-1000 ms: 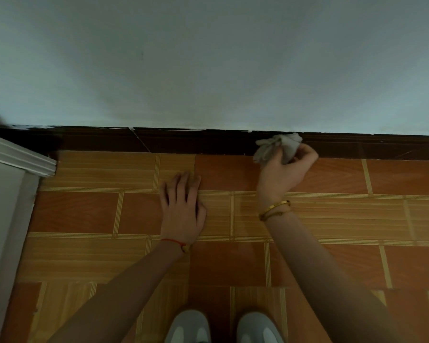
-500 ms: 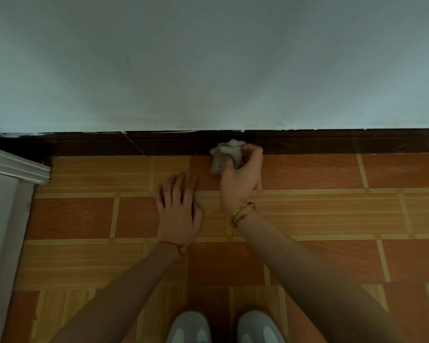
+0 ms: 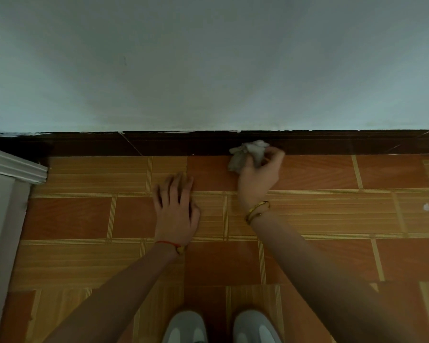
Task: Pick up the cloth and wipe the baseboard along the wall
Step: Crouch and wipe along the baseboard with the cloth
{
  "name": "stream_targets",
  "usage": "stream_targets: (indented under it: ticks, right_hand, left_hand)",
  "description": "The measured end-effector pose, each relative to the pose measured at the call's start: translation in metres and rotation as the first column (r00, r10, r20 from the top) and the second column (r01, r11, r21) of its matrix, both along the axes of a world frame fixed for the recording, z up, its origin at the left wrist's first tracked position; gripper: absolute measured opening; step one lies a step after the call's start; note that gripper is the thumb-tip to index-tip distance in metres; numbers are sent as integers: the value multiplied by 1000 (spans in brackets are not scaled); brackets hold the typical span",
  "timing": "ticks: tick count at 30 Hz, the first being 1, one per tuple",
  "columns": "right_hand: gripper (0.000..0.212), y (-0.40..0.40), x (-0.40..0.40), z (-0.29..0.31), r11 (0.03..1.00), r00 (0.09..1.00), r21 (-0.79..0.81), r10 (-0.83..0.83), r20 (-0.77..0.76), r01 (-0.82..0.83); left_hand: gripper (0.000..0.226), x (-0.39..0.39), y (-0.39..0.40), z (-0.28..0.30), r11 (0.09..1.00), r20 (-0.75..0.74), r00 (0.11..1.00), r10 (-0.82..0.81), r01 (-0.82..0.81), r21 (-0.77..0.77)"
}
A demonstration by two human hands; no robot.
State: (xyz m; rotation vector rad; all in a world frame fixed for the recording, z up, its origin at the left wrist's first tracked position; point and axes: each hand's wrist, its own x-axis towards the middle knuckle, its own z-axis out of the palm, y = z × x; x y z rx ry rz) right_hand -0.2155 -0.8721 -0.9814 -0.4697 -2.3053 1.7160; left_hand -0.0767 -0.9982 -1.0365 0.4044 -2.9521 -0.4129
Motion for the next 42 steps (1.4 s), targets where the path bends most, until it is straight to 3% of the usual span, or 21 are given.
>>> stream_targets:
  ticks: [2, 5, 13, 16, 21, 27, 29, 32, 38, 42]
  right_hand:
    - [33, -21, 10, 6, 995, 995, -23, 94, -31, -95]
    - [30, -35, 13, 15, 991, 995, -97, 92, -42, -96]
    - [29, 28, -18, 26, 977, 980, -107, -192, -57, 185]
    - [28, 37, -24, 26, 972, 969, -83, -229, -90, 222]
    - [30, 3, -9, 27, 992, 989, -53, -122, -88, 117]
    - [31, -58, 29, 29, 982, 979, -30, 182, -89, -185]
    - [30, -65, 30, 29, 978, 978, -59, 198, -69, -202]
    - [31, -48, 19, 27, 990, 992, -67, 119, -49, -122]
    - [32, 34, -21, 16, 980, 979, 32, -195, -64, 198]
    - [29, 45, -22, 11, 979, 978, 86, -172, -119, 182]
  left_hand:
    - [55, 0, 0, 0, 1000, -3, 1000, -6, 6, -6]
    - [55, 0, -1, 0, 1000, -9, 1000, -12, 12, -3]
    - [55, 1, -2, 0, 1000, 15, 1000, -4, 4, 8]
    - [55, 0, -1, -1, 1000, 23, 1000, -2, 1, 12]
    - [56, 0, -1, -1, 1000, 23, 1000, 4, -4, 15]
    - [58, 0, -2, -2, 1000, 19, 1000, -15, 15, -7]
    - [58, 1, -2, -2, 1000, 12, 1000, -15, 15, -13]
    - [56, 0, -2, 0, 1000, 1, 1000, -11, 11, -3]
    - [55, 1, -2, 0, 1000, 18, 1000, -4, 4, 7]
    - [55, 0, 0, -1, 1000, 15, 1000, -4, 4, -1]
